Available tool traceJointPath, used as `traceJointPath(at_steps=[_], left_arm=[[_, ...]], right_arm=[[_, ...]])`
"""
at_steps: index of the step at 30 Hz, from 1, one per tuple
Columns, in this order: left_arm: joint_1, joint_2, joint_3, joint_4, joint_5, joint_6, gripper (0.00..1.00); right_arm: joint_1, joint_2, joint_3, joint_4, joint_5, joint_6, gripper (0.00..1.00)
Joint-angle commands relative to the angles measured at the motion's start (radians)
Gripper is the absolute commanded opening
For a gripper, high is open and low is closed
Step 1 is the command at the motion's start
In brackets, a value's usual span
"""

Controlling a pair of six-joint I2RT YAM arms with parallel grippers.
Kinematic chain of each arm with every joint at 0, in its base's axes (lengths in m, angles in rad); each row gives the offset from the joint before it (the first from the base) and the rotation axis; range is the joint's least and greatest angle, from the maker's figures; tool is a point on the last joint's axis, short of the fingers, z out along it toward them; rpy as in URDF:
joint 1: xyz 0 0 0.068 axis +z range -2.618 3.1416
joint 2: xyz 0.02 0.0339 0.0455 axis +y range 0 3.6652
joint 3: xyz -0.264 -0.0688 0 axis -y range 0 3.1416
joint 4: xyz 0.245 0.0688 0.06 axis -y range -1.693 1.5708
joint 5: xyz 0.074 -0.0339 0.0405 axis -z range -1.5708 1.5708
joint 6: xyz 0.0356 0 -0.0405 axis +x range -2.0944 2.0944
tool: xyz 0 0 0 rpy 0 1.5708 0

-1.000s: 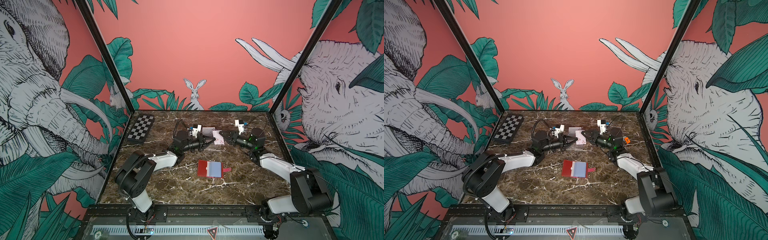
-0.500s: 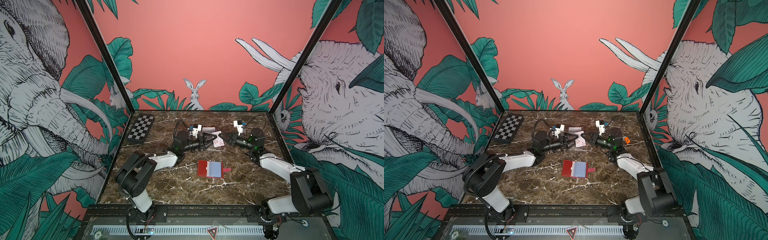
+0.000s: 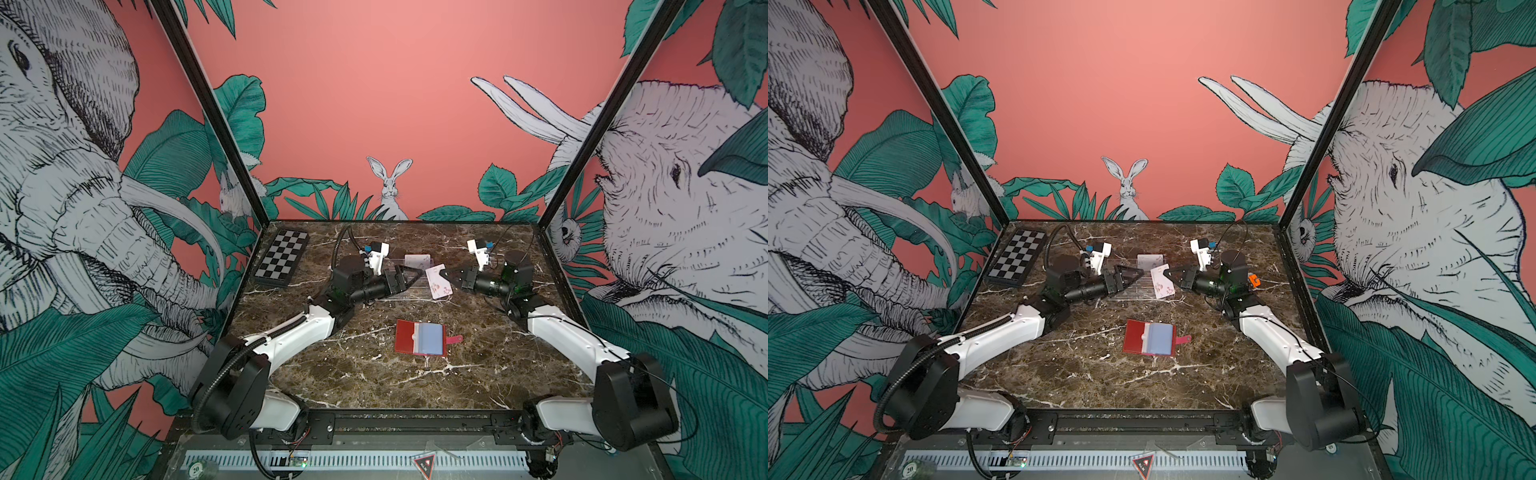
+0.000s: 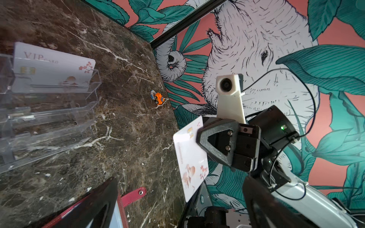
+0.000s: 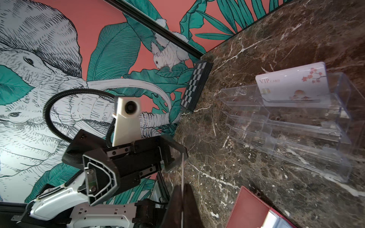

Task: Take the credit cards out of the card holder
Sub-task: Place the credit card in the storage box.

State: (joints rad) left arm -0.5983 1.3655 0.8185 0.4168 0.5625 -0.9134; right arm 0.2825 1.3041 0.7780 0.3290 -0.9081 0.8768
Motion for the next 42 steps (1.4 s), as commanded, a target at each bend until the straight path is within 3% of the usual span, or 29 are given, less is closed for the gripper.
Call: traceJointPath(at_steps=[1, 16, 24, 31, 42], left_arm=[[0.008, -0.056, 0.034, -0.139, -0.061, 0.167, 0.99], [0.014, -0.340, 0.078, -0.429, -0.309, 0.597, 0.99], [0.014, -0.427, 0.053, -0.464, -0.333, 0.671, 0.99], [0.015, -0.439, 0.047, -0.486, -0.291, 0.685, 0.99], [0.014, -0.464, -0.045, -0.453, -0.285, 0.619, 0.99]], right_arm=[[-0.002, -0.046, 0.018, -0.067, -0.002, -0.100, 0.00], [0.001, -0.123, 0.062, -0.298, -0.005, -0.289, 0.00], [0.003, -0.107, 0.116, -0.413, 0.014, -0.407, 0.00], [0.007, 0.027, 0.330, -0.734, 0.107, -0.696, 0.00], [0.069, 0.417, 0.890, -1.196, 0.265, -1.271, 0.00]])
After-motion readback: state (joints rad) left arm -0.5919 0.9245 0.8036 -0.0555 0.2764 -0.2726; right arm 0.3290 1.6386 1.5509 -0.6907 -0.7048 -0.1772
